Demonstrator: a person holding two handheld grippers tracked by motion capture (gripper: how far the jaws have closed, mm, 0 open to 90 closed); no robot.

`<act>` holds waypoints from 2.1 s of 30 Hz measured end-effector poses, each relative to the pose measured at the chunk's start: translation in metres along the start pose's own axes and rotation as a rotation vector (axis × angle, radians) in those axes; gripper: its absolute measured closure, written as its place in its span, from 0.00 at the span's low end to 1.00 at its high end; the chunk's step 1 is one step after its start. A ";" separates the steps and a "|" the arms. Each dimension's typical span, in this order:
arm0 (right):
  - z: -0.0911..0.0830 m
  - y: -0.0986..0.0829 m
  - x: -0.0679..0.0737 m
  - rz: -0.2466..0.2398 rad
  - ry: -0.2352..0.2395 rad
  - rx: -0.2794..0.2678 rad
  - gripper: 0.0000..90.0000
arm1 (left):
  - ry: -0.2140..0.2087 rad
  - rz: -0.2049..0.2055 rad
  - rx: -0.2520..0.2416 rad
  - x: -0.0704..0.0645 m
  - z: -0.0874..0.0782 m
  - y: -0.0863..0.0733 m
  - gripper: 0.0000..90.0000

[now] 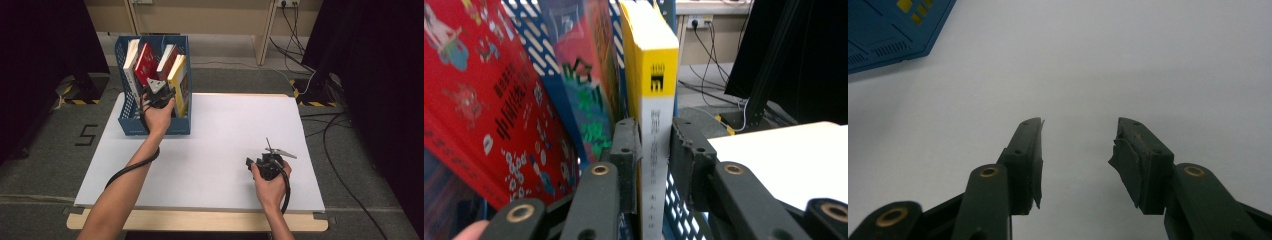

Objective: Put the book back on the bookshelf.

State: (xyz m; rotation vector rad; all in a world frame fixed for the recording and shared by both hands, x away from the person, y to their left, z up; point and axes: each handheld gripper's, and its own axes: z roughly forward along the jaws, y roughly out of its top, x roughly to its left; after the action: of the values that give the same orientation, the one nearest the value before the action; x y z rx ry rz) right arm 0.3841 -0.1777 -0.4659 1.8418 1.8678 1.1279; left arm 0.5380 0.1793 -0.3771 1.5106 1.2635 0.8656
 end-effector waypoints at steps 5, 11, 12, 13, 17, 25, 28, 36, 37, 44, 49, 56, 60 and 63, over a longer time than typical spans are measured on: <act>0.001 0.000 0.000 0.005 0.000 0.005 0.60 | 0.007 0.007 0.021 -0.002 0.005 -0.001 0.83; 0.001 0.000 -0.001 0.001 0.002 0.003 0.60 | 0.021 0.001 0.027 -0.003 0.013 0.003 0.84; 0.000 0.000 -0.001 0.005 0.001 0.004 0.60 | 0.024 0.002 0.028 -0.003 0.014 0.003 0.84; 0.000 0.000 -0.001 0.005 0.001 0.003 0.60 | 0.028 0.001 0.030 -0.003 0.015 0.004 0.83; 0.000 0.000 -0.001 0.003 0.001 0.006 0.60 | 0.034 -0.001 0.035 -0.002 0.020 0.006 0.83; 0.000 0.000 -0.001 0.003 -0.001 0.003 0.60 | 0.026 0.012 0.043 0.000 0.021 0.007 0.81; 0.000 0.000 -0.001 0.004 0.000 0.003 0.60 | 0.019 0.013 0.047 0.000 0.019 0.006 0.77; -0.001 0.000 -0.001 0.003 -0.001 0.003 0.60 | -0.012 -0.010 0.050 0.004 0.008 0.001 0.71; 0.000 0.000 -0.001 0.007 -0.002 0.003 0.60 | -0.015 -0.012 0.052 0.004 0.006 0.001 0.71; 0.000 -0.001 -0.001 -0.006 0.001 -0.001 0.60 | -0.030 -0.003 0.054 0.010 -0.008 -0.003 0.67; 0.000 0.000 0.000 -0.002 -0.002 -0.002 0.60 | -0.044 0.004 0.054 0.013 -0.018 -0.004 0.66; -0.001 0.000 0.000 -0.003 -0.003 -0.001 0.60 | -0.059 0.021 0.068 0.016 -0.029 -0.005 0.62; -0.001 -0.001 0.000 -0.003 -0.004 -0.001 0.60 | -0.066 0.033 0.071 0.018 -0.036 -0.006 0.61; -0.001 0.000 0.001 0.000 -0.004 -0.002 0.60 | -0.072 0.039 0.075 0.020 -0.041 -0.008 0.59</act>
State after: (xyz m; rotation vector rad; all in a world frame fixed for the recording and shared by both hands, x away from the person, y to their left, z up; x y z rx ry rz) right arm 0.3829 -0.1775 -0.4654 1.8409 1.8639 1.1255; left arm 0.5017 0.2075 -0.3737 1.6170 1.2289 0.7893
